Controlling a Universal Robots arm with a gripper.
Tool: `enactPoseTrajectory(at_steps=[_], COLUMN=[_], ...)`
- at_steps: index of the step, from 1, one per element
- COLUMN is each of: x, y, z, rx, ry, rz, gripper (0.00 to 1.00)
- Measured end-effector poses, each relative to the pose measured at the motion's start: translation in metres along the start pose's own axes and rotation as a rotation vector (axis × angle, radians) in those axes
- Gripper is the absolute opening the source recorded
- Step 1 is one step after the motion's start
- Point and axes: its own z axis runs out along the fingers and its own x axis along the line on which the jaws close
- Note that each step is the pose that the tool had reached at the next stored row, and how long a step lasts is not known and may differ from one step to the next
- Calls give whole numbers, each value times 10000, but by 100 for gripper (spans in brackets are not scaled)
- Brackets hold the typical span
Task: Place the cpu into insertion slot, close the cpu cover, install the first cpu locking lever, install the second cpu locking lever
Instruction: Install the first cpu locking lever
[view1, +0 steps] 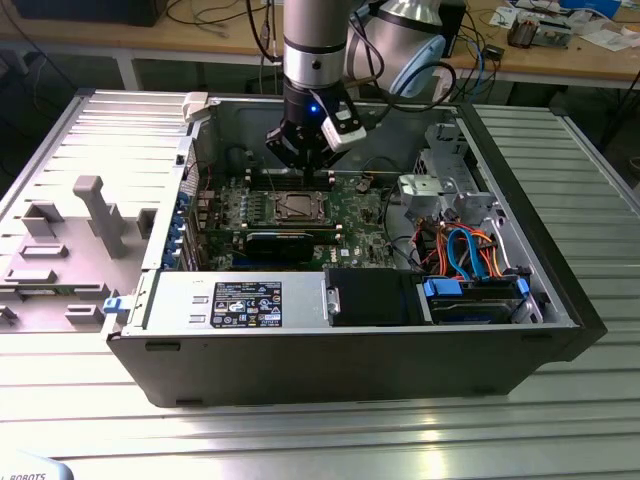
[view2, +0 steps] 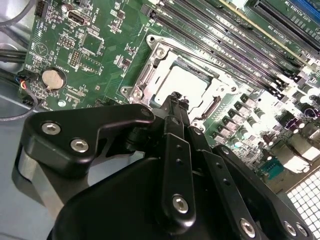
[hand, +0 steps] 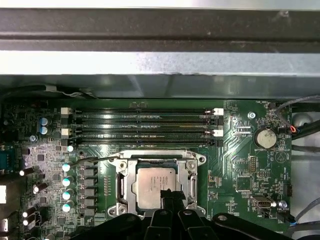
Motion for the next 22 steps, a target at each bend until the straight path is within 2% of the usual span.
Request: enactPoseTrajectory(at_steps=[8,11,14,22], x=[19,73,161,306], y=[0,0,1,2], z=[-16,-18,-18,-19], rx=[-1,1,0,0], ry=[-2,-2,-8,-11], rz=[1,0,0,1], gripper=[11,11,11,11])
